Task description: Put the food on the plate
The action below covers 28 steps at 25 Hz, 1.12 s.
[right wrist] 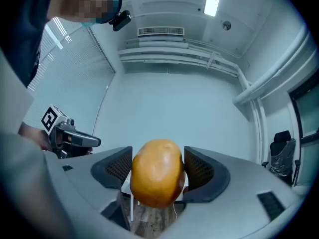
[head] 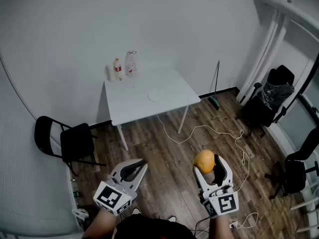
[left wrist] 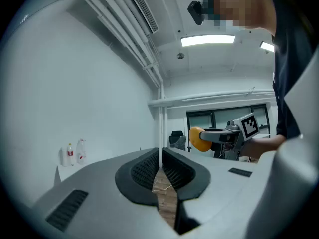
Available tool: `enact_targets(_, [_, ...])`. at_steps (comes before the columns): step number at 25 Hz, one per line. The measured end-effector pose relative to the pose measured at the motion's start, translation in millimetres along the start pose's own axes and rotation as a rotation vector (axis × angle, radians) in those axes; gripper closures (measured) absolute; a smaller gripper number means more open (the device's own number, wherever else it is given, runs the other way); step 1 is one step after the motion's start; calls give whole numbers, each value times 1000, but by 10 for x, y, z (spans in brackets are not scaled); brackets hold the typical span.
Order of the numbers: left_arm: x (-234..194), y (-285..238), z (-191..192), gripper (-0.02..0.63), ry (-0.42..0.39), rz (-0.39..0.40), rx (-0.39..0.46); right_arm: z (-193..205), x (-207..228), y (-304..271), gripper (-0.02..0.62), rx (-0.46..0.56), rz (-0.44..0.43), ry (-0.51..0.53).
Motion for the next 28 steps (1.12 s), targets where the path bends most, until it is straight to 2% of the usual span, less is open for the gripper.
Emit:
enact_targets(3, [-20,9,-11,563,-5,6,3,-21,-53,-27,256,23,-15,-2])
enact_targets(6, [-7,9,-22,563,-11,7,4,32,-33,-5,256,-7,-5,28])
enact_targets(19, [-58,111,21,563,1,20,8,22,-199,-51,256,-19,-10,29])
enact_targets(28, [-294,327,25,563,3,37,15,1,-448,-200,256,-16,-12,40])
Point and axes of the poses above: the fingertips, and each gripper's own axes: y backward along the fingers, x to its right, z out of its underside, the point moved 8 cm from there along y, backward along the fingers, and after that the axes turned 12 degrees about z, right-handed, at the moved point
